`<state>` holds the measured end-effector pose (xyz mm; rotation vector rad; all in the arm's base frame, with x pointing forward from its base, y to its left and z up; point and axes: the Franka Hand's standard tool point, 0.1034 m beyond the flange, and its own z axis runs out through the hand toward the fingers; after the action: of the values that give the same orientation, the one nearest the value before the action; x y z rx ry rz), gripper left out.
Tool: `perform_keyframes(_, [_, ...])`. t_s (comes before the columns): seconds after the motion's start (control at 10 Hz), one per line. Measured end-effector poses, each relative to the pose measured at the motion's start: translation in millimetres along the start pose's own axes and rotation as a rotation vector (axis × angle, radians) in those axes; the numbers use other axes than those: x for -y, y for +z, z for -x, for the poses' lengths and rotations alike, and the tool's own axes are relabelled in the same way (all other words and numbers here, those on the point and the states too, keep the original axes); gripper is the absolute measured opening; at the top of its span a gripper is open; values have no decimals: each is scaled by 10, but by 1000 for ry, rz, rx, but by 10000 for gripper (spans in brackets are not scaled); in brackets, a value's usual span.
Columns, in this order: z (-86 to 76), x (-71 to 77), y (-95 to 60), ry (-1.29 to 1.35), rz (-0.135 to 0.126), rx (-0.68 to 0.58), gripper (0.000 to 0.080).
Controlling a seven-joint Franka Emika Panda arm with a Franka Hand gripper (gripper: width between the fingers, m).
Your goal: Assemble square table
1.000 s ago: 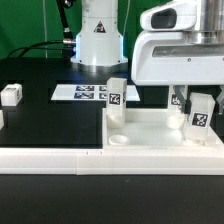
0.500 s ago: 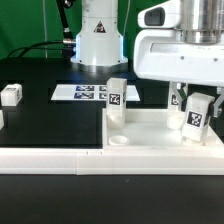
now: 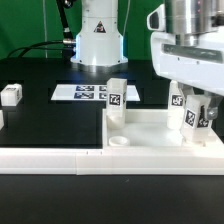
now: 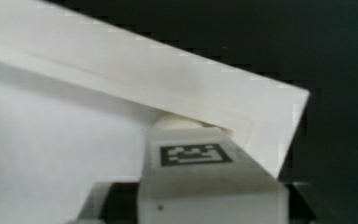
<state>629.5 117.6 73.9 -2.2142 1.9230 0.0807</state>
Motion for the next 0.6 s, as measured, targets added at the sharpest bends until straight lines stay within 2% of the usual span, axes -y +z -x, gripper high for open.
perform_keyframes(0.1, [-7,-2,2,54,-9,8,297])
perform_keyframes(0.4, [-9,-8,11,46,-10,6,297])
perform_keyframes(0.6, [-27,-21,62,-212,-20,-9,603])
